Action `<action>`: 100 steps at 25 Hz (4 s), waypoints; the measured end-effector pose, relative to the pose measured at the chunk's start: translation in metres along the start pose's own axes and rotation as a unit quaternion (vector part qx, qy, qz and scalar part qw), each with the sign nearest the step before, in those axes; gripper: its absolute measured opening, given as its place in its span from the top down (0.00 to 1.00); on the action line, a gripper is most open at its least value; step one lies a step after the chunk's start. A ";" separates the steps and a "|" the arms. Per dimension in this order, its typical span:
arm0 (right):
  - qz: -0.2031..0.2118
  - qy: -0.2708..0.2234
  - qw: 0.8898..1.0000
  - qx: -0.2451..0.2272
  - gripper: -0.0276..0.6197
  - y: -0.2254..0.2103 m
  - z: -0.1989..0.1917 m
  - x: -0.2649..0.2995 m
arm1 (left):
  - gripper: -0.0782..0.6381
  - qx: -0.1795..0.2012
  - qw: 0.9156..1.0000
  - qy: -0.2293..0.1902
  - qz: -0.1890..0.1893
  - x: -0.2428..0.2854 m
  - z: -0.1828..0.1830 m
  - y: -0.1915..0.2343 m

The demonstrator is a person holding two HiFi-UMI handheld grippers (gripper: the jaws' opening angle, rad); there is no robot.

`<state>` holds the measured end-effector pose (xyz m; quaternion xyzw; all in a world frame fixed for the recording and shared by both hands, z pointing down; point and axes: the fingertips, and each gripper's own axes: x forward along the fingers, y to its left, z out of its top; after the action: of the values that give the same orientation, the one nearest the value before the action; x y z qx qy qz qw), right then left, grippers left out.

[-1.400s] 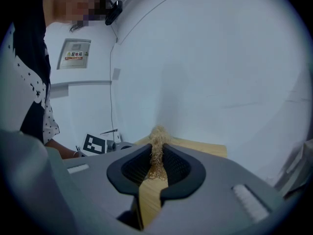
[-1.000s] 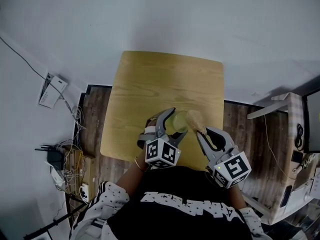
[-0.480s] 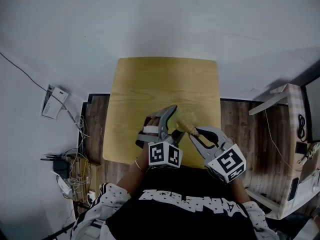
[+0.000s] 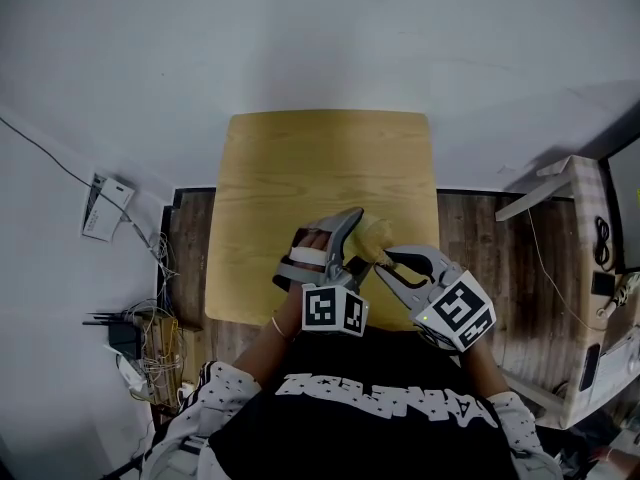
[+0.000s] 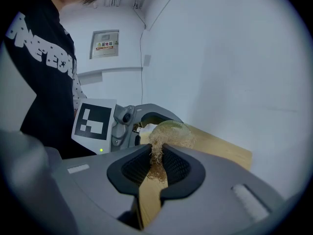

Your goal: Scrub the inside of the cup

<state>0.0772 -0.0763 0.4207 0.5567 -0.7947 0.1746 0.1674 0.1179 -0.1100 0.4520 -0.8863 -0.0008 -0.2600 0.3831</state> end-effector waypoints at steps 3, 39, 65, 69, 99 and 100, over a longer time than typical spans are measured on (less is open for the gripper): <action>-0.001 0.001 1.000 0.001 0.84 -0.001 0.000 -0.001 | 0.36 0.015 1.000 -0.013 -0.006 -0.001 0.008 -0.003; 0.008 -0.154 0.877 0.456 0.85 -0.040 -0.015 -0.006 | 0.36 0.178 0.983 -0.031 -0.006 0.014 0.040 -0.030; 0.097 -0.325 0.601 0.724 0.85 -0.059 -0.021 -0.030 | 0.36 0.231 0.970 -0.069 0.030 0.013 0.057 -0.022; 0.087 -0.314 0.648 0.688 0.85 -0.060 -0.012 -0.031 | 0.36 0.227 0.971 -0.069 0.037 0.013 0.059 -0.015; -0.045 -0.048 0.973 0.222 0.86 -0.028 -0.009 -0.005 | 0.36 0.159 0.987 -0.019 -0.012 0.005 0.045 -0.022; -0.046 -0.035 0.978 0.200 0.86 -0.027 -0.010 -0.003 | 0.36 0.155 0.988 -0.017 -0.016 0.005 0.044 -0.023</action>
<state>0.1043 -0.0778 0.4306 0.6206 -0.7226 0.3028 0.0325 0.1381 -0.0647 0.4451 -0.8206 -0.0617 -0.2481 0.5111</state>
